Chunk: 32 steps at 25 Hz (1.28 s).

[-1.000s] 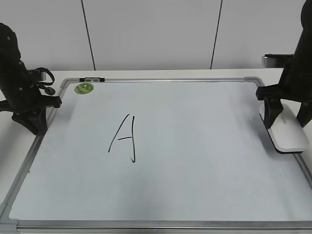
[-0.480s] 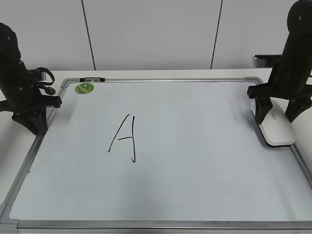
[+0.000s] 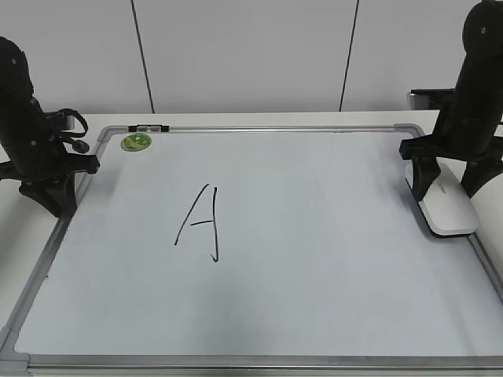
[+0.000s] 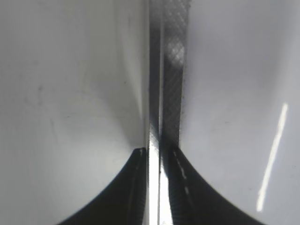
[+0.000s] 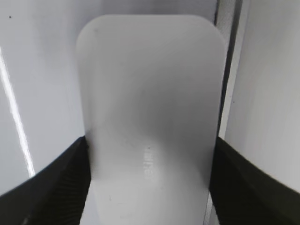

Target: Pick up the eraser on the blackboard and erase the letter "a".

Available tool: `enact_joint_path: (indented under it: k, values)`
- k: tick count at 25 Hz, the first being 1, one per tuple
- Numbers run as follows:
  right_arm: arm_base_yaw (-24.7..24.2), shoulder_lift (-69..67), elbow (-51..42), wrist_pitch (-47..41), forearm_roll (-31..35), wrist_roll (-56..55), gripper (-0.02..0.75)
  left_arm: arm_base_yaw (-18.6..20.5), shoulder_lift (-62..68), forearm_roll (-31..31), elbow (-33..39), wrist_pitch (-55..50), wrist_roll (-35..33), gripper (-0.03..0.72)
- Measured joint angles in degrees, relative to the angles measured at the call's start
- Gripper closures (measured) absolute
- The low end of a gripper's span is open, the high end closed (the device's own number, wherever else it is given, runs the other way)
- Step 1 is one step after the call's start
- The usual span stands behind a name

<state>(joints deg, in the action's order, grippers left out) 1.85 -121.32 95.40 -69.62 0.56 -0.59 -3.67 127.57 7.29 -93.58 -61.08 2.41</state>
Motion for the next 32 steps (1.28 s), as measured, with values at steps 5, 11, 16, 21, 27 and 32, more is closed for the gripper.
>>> enact_joint_path:
  k: [5, 11, 16, 21, 27, 32]
  values:
    - [0.0, -0.1, 0.0, 0.0, 0.0, 0.0, 0.214, 0.0, 0.0, 0.0, 0.0, 0.0, 0.0, 0.573]
    - [-0.1, -0.1, 0.0, 0.0, 0.0, 0.0, 0.214, 0.0, 0.0, 0.0, 0.0, 0.0, 0.0, 0.572]
    - [-1.7, -0.1, 0.0, 0.0, 0.2, 0.0, 0.214, 0.0, 0.0, 0.0, 0.0, 0.0, 0.0, 0.572]
    - [-2.7, -0.1, 0.0, 0.0, 1.7, 0.6, 0.214, 0.0, 0.0, 0.1, 0.0, 0.0, 0.0, 0.572]
    - [-2.7, -0.9, 0.0, 0.0, 3.0, 1.8, 0.214, 0.0, 0.0, 0.1, 0.0, 0.0, -0.1, 0.571]
    - [-2.7, -3.1, 0.1, 0.0, 3.7, 2.1, 0.214, 0.0, 0.0, 0.1, 0.0, 0.0, -0.1, 0.571]
